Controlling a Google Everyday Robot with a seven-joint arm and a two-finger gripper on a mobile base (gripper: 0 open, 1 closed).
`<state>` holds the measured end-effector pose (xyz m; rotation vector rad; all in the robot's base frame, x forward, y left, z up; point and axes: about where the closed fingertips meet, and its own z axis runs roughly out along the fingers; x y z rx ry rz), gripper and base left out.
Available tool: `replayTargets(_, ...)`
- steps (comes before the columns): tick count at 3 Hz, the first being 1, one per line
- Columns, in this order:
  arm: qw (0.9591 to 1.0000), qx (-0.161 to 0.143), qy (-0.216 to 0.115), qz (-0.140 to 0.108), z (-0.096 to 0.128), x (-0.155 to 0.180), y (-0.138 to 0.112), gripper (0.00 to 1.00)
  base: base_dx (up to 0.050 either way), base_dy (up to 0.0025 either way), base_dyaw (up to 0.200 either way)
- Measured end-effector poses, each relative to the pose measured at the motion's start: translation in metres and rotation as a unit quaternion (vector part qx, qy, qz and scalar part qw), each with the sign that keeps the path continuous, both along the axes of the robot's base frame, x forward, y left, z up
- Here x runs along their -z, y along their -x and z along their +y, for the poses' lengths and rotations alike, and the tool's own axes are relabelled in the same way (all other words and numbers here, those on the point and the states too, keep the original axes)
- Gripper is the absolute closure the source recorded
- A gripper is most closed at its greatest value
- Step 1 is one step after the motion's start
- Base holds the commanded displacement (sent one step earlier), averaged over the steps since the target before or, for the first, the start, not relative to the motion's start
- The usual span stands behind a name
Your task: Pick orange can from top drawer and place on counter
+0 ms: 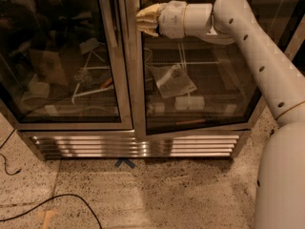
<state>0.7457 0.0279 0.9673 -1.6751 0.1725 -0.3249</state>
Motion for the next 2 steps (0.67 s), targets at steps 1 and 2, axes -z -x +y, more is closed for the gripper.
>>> replayTargets(1, 1.0, -0.005, -0.001, 0.001, 0.0018, -0.0009, -0.0011, 1.0, 0.0, 0.0, 0.0)
replayTargets(2, 1.0, -0.004, -0.001, 0.001, 0.0005, -0.0009, -0.0044, 1.0, 0.0, 0.0, 0.0)
